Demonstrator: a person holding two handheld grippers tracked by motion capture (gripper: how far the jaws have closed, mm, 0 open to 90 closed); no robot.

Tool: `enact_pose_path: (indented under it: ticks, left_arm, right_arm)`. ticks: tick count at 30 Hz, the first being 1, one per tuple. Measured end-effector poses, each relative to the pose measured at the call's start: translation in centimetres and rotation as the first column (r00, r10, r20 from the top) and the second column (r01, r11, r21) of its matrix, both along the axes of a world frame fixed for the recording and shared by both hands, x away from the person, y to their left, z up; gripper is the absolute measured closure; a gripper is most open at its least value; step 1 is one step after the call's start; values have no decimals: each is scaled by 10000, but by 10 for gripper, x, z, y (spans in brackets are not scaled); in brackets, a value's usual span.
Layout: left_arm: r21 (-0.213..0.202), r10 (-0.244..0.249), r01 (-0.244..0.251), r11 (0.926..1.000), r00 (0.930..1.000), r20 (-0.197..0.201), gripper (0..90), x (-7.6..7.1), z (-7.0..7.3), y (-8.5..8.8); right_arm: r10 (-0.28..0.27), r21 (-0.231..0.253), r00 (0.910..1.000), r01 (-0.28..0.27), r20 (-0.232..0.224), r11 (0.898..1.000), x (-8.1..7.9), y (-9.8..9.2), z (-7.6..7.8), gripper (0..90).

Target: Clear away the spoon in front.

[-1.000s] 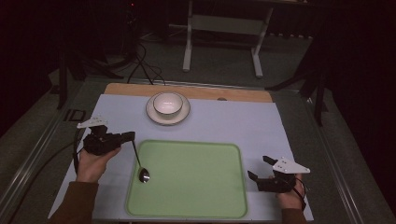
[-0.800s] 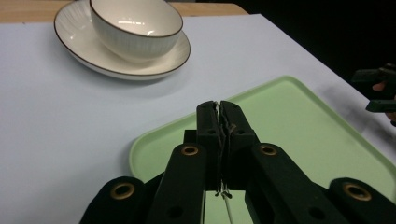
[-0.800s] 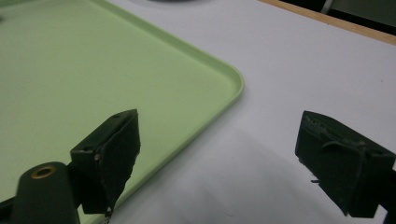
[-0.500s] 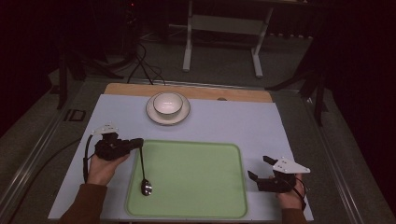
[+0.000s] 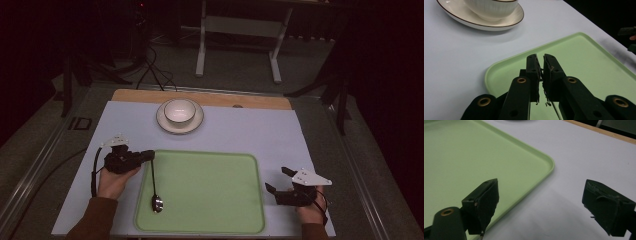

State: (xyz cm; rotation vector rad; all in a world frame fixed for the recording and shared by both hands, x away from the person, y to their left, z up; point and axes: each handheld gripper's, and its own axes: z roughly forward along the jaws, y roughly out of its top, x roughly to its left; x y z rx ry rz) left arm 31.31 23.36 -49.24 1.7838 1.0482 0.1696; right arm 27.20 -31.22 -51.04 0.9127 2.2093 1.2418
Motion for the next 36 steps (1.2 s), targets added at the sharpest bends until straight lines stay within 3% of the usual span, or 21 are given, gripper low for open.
enact_pose_path:
  ticks: [36]
  left_arm:
    - [866,-88,140,9961,9981,-604,767,11,-33,-4]
  right_arm:
    - [101,-38,9999,-101,-11,9999,1,1,0,137]
